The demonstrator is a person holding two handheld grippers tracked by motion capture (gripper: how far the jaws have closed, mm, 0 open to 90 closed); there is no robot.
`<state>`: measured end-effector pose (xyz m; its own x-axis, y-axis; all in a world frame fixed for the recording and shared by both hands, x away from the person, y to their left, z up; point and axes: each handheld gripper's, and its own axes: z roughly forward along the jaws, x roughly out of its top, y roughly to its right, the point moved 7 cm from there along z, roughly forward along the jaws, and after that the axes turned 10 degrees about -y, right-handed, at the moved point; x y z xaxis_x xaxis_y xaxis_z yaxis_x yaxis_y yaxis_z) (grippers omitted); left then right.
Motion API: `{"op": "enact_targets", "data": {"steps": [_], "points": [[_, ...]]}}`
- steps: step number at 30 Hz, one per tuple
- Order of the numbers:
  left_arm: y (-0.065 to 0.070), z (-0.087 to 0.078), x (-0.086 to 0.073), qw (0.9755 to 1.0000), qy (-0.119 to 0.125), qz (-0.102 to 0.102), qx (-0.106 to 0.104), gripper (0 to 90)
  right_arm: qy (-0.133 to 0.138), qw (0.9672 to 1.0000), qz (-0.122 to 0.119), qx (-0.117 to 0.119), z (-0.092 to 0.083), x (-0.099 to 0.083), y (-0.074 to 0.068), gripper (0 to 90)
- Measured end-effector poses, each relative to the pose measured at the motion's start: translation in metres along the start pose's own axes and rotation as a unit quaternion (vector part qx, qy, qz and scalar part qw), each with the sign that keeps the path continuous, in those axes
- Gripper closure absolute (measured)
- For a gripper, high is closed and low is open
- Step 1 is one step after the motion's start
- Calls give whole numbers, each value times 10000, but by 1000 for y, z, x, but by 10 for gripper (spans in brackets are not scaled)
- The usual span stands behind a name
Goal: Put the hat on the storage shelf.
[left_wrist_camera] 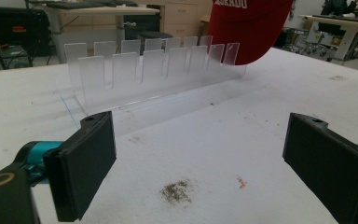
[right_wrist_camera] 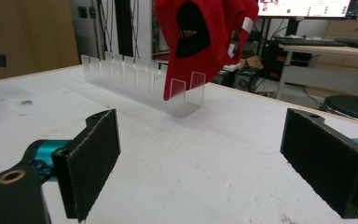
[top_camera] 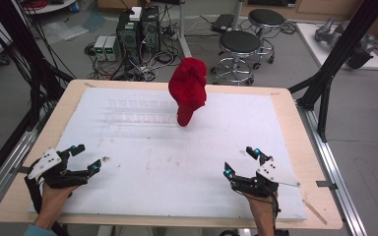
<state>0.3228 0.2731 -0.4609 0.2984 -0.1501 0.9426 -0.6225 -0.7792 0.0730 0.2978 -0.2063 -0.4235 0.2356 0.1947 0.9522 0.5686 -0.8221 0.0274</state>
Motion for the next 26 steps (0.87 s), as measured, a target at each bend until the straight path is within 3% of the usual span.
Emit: {"op": "enact_targets", "data": {"steps": [10,14,21,26], "points": [[2,-1,0,9999,86,67,46,98,306,9990,178,-263,-5,-27,6,108],[3,-2,0,9999,107,95,56,98,195,9991,202,-308,-2,-38,7,108],[3,-2,0,9999,102,99,54,98,248,9989,185,-366,-3,-38,7,108],[4,-3,0,9997,152,156,82,98,247,9973,374,-576,-3,-39,11,108]]}}
